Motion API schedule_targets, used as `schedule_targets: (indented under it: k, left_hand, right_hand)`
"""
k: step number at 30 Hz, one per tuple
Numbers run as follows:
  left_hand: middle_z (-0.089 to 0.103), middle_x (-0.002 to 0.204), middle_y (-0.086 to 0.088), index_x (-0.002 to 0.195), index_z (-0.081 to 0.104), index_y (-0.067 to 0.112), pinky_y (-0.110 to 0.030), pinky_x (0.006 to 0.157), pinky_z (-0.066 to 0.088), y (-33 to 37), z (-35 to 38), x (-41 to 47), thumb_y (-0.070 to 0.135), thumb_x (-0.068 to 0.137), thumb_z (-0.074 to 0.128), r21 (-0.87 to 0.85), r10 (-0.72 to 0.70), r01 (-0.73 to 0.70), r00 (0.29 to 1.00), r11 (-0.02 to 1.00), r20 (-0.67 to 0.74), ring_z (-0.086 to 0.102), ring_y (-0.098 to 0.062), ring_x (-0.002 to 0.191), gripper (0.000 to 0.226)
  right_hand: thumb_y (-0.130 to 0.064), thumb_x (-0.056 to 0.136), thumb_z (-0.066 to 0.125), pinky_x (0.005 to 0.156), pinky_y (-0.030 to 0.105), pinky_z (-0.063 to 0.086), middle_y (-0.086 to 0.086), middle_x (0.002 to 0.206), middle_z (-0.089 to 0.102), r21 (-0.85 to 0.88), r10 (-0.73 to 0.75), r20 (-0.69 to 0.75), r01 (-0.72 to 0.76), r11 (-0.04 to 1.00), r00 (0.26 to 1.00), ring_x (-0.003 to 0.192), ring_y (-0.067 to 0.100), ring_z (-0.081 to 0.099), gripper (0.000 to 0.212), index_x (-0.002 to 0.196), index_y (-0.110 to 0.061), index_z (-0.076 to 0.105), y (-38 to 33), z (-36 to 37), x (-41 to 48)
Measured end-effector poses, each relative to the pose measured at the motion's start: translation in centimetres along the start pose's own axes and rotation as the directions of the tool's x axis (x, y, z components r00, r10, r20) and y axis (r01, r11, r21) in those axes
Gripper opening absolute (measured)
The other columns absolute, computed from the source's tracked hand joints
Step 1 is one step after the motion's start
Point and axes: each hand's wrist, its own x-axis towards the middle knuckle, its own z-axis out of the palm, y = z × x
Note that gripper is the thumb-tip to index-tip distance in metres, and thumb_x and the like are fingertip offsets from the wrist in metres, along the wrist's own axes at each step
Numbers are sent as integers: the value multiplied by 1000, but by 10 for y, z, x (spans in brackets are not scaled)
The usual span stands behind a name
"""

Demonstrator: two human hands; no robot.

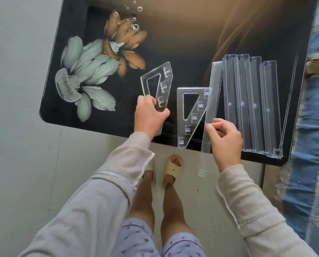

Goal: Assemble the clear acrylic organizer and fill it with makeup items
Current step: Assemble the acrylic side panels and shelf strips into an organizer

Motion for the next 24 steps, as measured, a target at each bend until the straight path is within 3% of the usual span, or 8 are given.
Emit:
schedule_targets:
  k: [3,6,9,11,14,16,20,24]
  left_hand:
    - [41,100,2,102,59,9,-15,72,38,-12,-20,5,23,76,70,-161,-41,44,999,986,25,48,-12,85,31]
    - [49,110,-1,105,59,13,-22,81,45,-31,-44,11,22,77,71,-290,-87,112,991,951,98,53,-12,93,31]
    - [59,99,4,105,57,19,-27,82,50,-49,-67,16,17,82,67,-440,-124,197,974,876,189,56,-14,97,25]
    - [56,92,12,103,54,20,-25,79,50,-59,-79,20,13,85,64,-478,-118,206,971,854,208,55,-15,97,22]
    - [54,97,14,108,52,20,-23,78,51,-68,-91,25,13,86,62,-447,-98,190,970,874,220,55,-12,95,26]
    - [55,112,4,117,53,13,-24,77,52,-70,-94,29,14,86,62,-399,-84,176,968,900,238,56,-14,98,33]
    - [55,125,-9,122,52,6,-27,77,53,-72,-99,34,14,87,61,-326,-57,152,957,933,285,56,-18,104,37]
    - [57,121,-11,121,51,7,-26,76,52,-69,-103,38,14,86,62,-285,-63,157,947,946,314,56,-18,102,37]
  right_hand:
    - [-12,85,61,80,6,47,7,108,59,39,-24,57,22,999,998,94,19,60,15,71,-14,58,-4,2,2]
    - [-10,83,64,73,12,47,8,102,60,31,-101,167,97,995,981,85,18,63,20,69,-21,55,-11,7,8]
    - [-10,81,67,60,2,48,1,101,58,-65,-180,302,209,976,936,79,0,59,22,97,-21,56,-19,16,14]
    - [-6,80,68,62,-4,45,-2,101,53,-141,-243,381,316,938,892,79,2,56,42,119,-15,54,-25,24,17]
    - [0,80,66,71,-9,36,0,103,50,-275,-321,477,486,830,818,89,10,51,50,128,-8,52,-32,35,19]
    - [3,80,65,82,0,36,5,109,52,-327,-338,536,559,762,774,94,16,53,49,126,-8,55,-36,40,19]
    - [1,82,62,101,36,44,8,118,54,-406,-313,586,606,684,747,107,24,52,47,126,-11,54,-39,46,22]
    - [-2,82,63,101,42,43,9,121,59,-467,-316,607,649,600,729,109,29,53,45,126,-13,55,-35,44,25]
